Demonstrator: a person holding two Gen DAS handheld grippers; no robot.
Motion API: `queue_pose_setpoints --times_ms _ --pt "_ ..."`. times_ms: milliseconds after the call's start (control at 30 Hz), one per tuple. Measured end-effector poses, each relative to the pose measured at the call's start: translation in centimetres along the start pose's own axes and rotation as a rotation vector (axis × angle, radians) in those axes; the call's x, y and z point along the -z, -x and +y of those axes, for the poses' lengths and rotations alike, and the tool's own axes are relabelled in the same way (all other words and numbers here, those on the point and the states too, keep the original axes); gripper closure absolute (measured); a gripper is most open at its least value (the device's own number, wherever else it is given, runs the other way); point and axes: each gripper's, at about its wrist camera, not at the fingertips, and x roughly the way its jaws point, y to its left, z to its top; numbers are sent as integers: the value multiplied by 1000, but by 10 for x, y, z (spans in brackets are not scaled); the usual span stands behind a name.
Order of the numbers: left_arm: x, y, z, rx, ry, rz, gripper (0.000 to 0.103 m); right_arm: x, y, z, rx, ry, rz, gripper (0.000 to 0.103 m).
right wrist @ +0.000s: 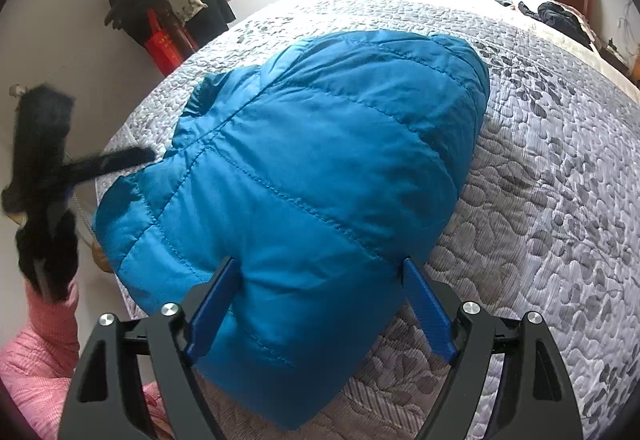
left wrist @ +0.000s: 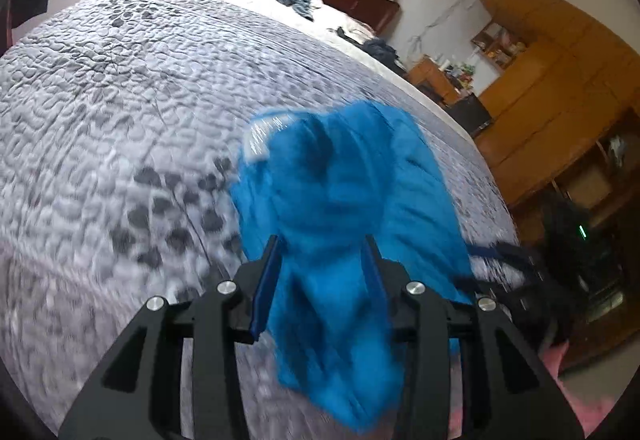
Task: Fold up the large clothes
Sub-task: 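Lay the cuffed end onto the bundle with the left gripper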
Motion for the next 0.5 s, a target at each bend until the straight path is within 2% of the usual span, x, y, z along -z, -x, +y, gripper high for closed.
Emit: queue_pose_setpoints --times_ms 133,300,500 --pt "20 5 -6 -32 -30 -5 62 1 0 0 2 2 1 20" --pt "32 -16 9 -47 -1 50 56 2 -2 2 -2 2 6 20" --pt "29 -24 24 16 58 82 49 1 1 -4 -26 -17 1 20"
